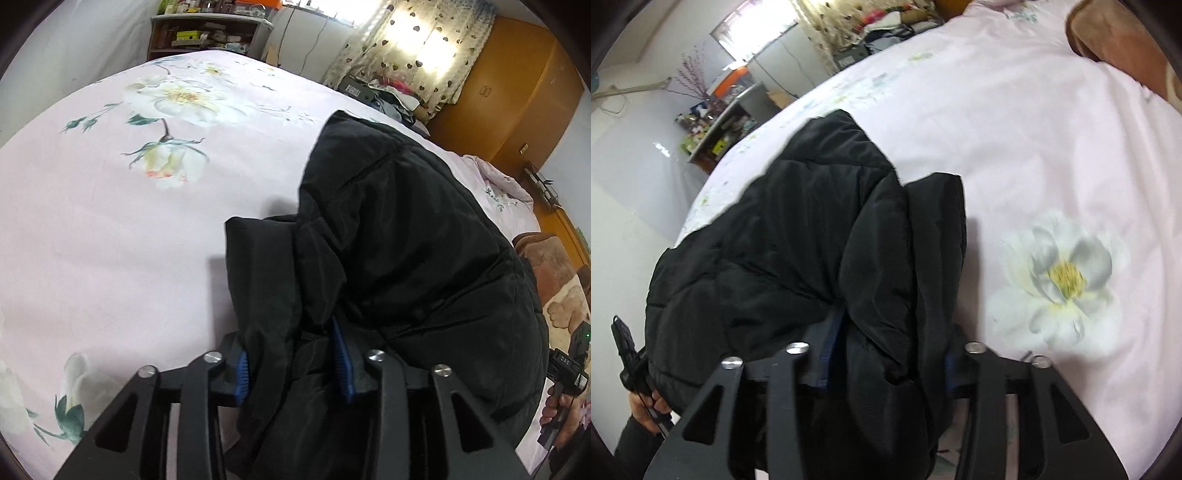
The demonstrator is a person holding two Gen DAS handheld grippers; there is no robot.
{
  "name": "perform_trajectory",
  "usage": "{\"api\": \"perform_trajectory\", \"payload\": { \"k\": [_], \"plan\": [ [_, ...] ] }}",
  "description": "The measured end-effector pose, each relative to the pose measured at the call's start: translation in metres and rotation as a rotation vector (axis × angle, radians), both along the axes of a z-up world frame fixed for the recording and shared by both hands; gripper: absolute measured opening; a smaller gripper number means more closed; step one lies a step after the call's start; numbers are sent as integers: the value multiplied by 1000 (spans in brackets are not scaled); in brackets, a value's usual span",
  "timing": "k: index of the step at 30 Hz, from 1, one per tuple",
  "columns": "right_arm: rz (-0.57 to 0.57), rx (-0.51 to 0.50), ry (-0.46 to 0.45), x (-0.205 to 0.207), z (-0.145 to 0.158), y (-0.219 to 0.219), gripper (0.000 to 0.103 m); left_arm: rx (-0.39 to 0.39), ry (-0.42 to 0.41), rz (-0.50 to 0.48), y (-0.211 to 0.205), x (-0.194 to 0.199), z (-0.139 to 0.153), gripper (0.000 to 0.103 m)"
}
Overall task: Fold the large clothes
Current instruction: 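Lift the edge with both grippers and fold it over the jacket, then lower the fold onto the jacket and open both grippers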
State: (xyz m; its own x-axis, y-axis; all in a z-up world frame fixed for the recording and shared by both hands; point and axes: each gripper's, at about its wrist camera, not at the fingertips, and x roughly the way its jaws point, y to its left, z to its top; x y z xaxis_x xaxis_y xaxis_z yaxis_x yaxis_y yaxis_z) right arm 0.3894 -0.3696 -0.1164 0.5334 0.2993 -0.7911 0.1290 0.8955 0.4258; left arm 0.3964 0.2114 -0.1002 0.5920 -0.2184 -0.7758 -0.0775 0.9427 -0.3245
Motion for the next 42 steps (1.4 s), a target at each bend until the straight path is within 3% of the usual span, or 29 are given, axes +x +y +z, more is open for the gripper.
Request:
{"api": "perform_trajectory", "payload": {
  "k": [4,9,11,13,16,19,23,28,33,42],
  "plan": [
    [-4,-27,-25,-14,19,-4,51,14,-38,33,11,-20,19,43],
    [-30,-215,-126,-30,62,1,53,55,-151,102,24,-34,61,42],
    [-31,-248,-173,-28,74,8,53,42,-175,69,14,-22,73,42],
    [4,-257,-192,-15,79,24,53,90,-180,26,-8,-2,76,42],
    [53,-276,-182,15,72,47,53,87,-117,-8,-28,28,57,42],
    [77,-335,-129,37,47,55,53,177,-79,-12,-41,43,33,42],
    [89,-366,-63,51,12,49,53,210,-94,-19,-49,49,18,44],
    [85,-359,-63,51,13,46,53,209,-91,-10,-51,49,19,44],
    [71,-384,-92,27,45,50,53,257,-108,-34,-52,28,50,43],
    [44,-312,-185,-62,100,69,53,192,-170,-33,-61,-70,105,43]
  ]
}}
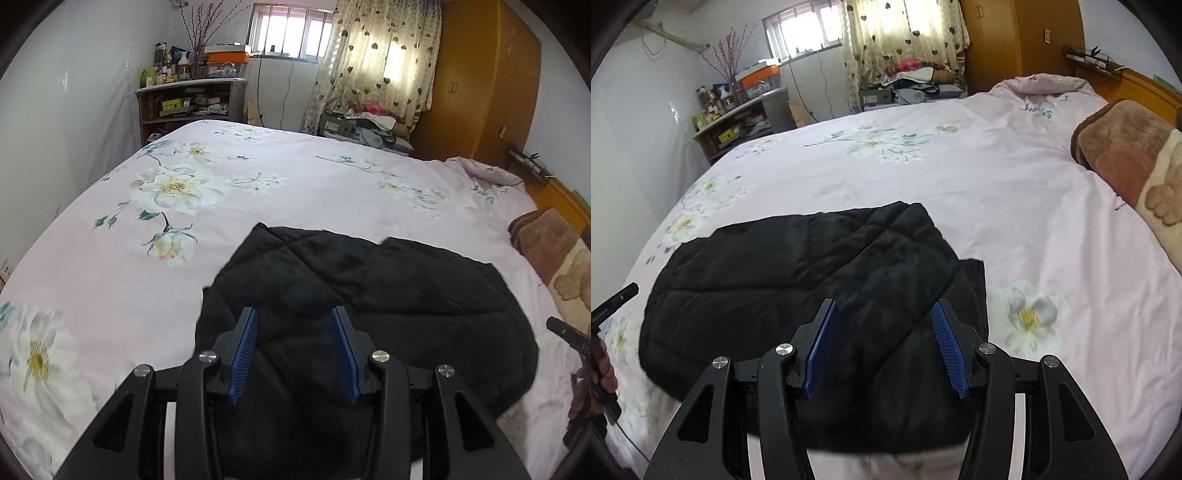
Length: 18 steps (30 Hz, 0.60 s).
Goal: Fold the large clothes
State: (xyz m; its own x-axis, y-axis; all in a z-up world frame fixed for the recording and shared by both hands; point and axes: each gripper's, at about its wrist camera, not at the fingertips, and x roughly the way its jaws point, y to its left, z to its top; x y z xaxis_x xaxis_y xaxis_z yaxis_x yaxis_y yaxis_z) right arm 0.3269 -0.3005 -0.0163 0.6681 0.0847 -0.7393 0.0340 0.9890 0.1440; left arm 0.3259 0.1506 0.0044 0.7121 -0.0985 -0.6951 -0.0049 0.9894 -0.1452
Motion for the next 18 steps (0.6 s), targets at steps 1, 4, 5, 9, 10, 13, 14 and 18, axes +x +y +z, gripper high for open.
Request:
{"api": "perform_trajectory", "payload": {
  "k": [1,4,5,9,10,13,14,18],
  "plan": [
    [3,-4,-4,-12,5,5,53,-5,-1,-4,-4,-13,4,43],
    [22,-22,-27,-48,18,20,53,-9,1,-7,-16,-52,11,43],
    [28,-25,-29,-58,20,24,54,-19,7,-10,-20,-66,12,43],
    [54,-35,-49,-108,33,41,54,-25,22,-23,-35,-115,19,45],
    [56,-37,-53,-118,35,45,54,-19,25,-22,-38,-126,20,48],
    [67,-52,-53,-149,42,55,54,-14,24,-33,-47,-160,28,51],
    [67,-58,-53,-157,44,58,54,-5,23,-38,-50,-172,31,52],
    [57,-70,-60,-191,52,68,54,13,10,-48,-56,-210,39,56]
  ]
}}
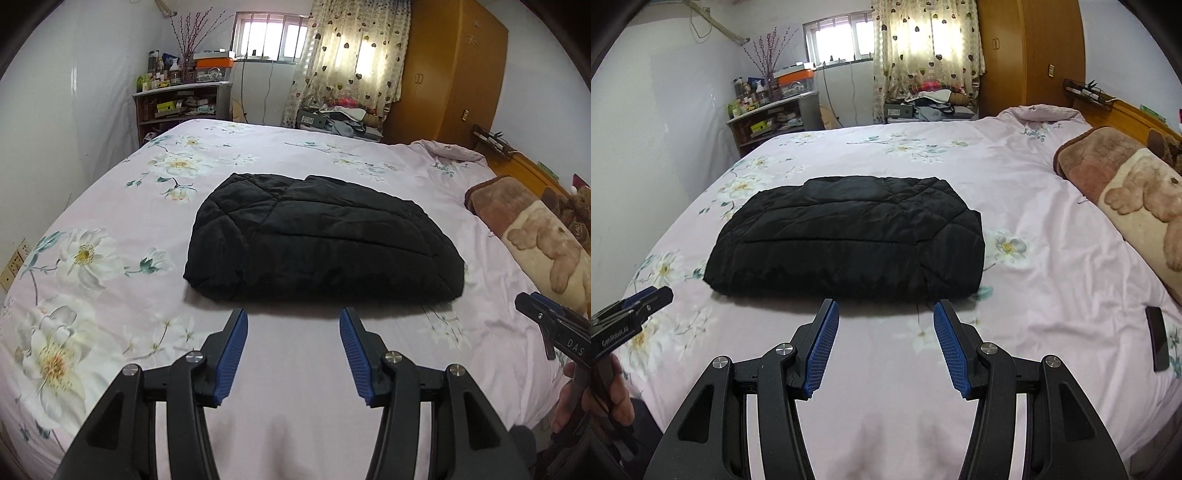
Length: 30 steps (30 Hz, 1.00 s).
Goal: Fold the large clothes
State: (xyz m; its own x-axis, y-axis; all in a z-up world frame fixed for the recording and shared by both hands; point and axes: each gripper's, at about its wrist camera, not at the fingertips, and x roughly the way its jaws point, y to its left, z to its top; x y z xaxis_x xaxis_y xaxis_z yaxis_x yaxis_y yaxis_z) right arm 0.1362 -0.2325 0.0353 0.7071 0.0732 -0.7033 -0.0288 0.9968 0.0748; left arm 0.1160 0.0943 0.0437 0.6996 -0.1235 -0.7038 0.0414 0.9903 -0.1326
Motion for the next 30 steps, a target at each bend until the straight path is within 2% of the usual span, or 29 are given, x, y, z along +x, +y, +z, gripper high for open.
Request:
{"api": "perform_trajectory", "payload": {
  "k": [7,14,22,30],
  "plan": [
    [41,-27,-20,-45,6,24,54,25,3,-42,-12,-48,5,62],
    [56,-28,-8,-75,2,32,54,35,30,-58,-18,-74,2,62],
    [49,-43,16,-90,-3,30,54,48,46,-73,-24,-85,-3,63],
    [55,-51,30,-89,-7,32,54,14,67,-63,-19,-84,-8,64]
  ]
}}
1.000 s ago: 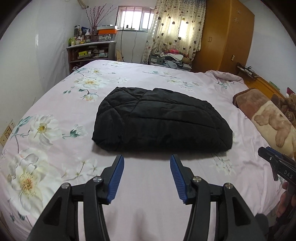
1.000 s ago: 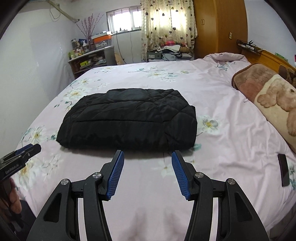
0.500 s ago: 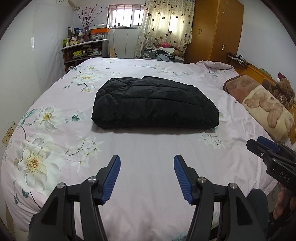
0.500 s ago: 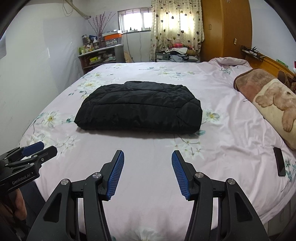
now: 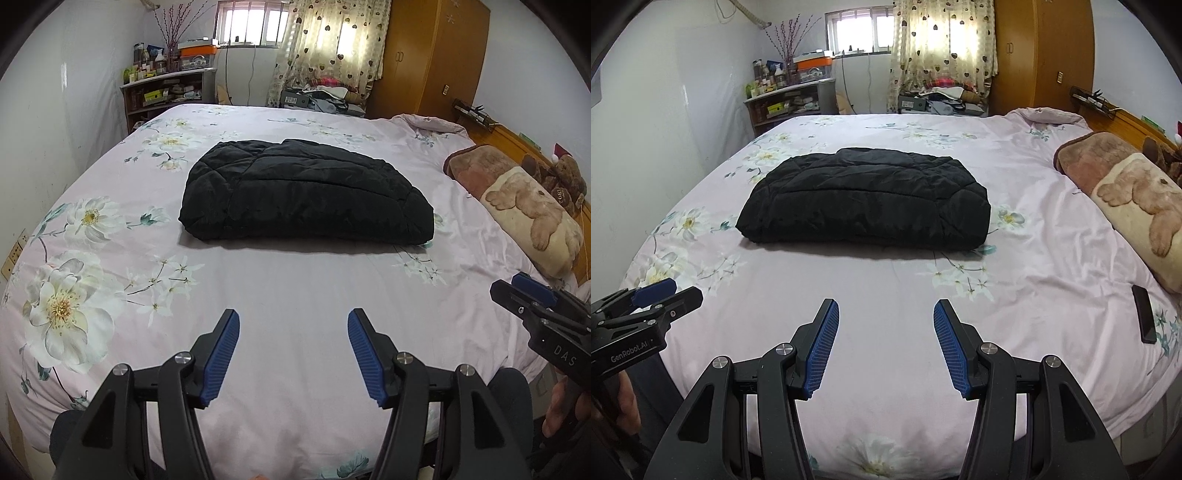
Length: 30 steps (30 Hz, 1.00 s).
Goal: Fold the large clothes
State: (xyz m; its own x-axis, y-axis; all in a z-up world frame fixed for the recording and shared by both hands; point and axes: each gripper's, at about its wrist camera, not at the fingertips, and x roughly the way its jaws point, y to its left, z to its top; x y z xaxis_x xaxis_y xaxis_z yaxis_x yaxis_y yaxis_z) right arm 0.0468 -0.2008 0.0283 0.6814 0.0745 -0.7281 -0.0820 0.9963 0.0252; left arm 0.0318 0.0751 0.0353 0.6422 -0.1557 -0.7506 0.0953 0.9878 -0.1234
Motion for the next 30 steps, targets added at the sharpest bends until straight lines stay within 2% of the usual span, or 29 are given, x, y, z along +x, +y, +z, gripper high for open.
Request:
{"api": "perform_trajectory", "payload": {
  "k": [30],
  "plan": [
    [12,-21,32,7,-10,3,54,28,24,25,0,3,-14,66]
  ]
}}
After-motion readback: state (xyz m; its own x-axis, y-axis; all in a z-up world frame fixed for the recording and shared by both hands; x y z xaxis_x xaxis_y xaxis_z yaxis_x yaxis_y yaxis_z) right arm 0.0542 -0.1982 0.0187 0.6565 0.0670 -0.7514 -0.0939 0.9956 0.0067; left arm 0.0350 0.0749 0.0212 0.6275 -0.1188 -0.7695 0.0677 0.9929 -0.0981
